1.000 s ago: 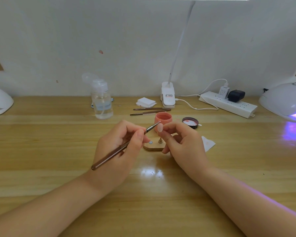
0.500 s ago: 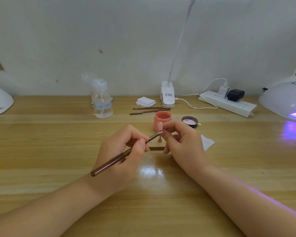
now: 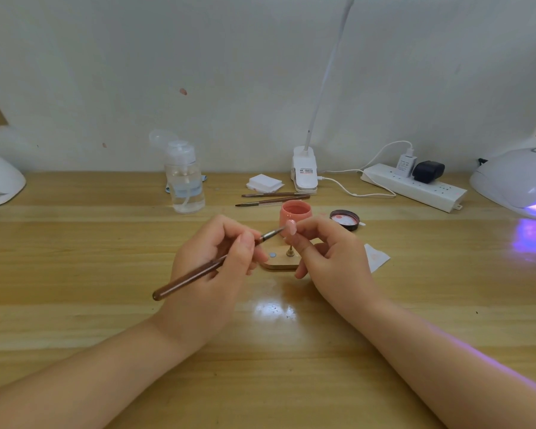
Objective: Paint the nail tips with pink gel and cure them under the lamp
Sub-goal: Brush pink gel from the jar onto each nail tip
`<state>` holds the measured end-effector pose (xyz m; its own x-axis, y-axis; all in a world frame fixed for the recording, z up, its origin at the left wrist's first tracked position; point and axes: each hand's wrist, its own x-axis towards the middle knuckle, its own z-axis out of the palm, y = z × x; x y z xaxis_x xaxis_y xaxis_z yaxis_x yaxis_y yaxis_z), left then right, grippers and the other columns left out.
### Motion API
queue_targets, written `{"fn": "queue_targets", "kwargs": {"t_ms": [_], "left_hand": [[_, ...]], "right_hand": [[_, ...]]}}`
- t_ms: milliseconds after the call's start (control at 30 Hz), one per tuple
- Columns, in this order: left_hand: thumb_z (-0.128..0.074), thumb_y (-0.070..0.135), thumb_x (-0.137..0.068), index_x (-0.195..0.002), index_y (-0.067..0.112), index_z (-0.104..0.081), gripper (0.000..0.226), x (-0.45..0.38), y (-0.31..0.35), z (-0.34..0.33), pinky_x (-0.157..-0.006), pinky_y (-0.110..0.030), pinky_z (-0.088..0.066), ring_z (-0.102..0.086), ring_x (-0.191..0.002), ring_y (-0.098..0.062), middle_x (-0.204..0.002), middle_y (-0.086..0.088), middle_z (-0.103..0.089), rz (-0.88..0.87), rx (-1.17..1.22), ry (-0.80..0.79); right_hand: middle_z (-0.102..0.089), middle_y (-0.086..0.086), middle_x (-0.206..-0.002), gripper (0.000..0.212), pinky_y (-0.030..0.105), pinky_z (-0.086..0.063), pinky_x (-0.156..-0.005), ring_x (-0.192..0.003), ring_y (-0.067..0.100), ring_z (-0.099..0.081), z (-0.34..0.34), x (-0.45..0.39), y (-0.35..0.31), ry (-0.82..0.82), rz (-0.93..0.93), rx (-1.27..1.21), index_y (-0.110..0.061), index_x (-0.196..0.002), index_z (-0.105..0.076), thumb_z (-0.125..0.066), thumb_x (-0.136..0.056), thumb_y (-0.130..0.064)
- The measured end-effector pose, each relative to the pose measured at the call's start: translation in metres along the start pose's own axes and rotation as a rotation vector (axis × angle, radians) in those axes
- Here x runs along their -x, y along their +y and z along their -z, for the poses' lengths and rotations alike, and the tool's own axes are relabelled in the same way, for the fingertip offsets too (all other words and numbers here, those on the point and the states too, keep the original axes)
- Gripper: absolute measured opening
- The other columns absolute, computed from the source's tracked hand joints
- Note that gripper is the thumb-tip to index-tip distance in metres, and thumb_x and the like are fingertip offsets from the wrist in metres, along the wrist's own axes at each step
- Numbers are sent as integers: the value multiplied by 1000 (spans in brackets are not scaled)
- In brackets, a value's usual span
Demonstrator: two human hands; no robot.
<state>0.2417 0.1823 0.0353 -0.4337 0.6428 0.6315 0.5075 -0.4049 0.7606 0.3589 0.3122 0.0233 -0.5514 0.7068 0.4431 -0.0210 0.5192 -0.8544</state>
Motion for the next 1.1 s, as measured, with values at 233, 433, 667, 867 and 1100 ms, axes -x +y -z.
{"fn": "queue_targets", "kwargs": {"t_ms": [233, 433, 667, 867, 1100], "left_hand": [[-56, 21, -90, -88, 13, -65, 12, -1, -2, -1, -65, -20, -52, -66, -68, -10, -78, -4, -73, 112, 100, -23], [-55, 34, -87, -89, 18, -66, 20, -3, -2, 3, -66, -20, -53, -67, -72, -11, -80, -2, -73, 75, 94, -4], [-54, 37, -86, -88, 25, -69, 19, 1, -1, 1, -71, -24, -55, -70, -78, -12, -81, 5, -74, 55, -31, -72], [-54, 39, -89, -92, 27, -66, 18, -2, 1, 1, -70, -25, -55, -68, -78, -11, -85, 8, -74, 39, -52, -12], [-53, 35, -87, -85, 26, -66, 16, 0, 1, 2, -65, -42, -53, -66, -71, -20, -79, 4, -73, 21, -82, -58]], "right_hand": [[-67, -12, -84, 3, 21, -46, -50, -48, 16, -60, 1, 1, -1, -1, 6, 12, -22, -90, -66, -64, -91, -24], [-66, -14, -83, 4, 23, -48, -51, -48, 13, -59, 0, 0, 0, 7, 3, 31, -25, -89, -66, -64, -91, -28], [-64, -17, -79, 13, 14, -42, -47, -49, 15, -58, 0, 1, -2, 14, 37, 54, -31, -85, -64, -65, -90, -19], [-64, -15, -82, 11, 11, -42, -47, -50, 12, -56, 0, 1, -4, 9, 31, 34, -30, -85, -64, -65, -90, -20], [-64, -16, -81, 12, 14, -43, -47, -50, 16, -59, 0, 1, -2, 17, 19, 57, -29, -85, -64, -64, -91, -18]]}}
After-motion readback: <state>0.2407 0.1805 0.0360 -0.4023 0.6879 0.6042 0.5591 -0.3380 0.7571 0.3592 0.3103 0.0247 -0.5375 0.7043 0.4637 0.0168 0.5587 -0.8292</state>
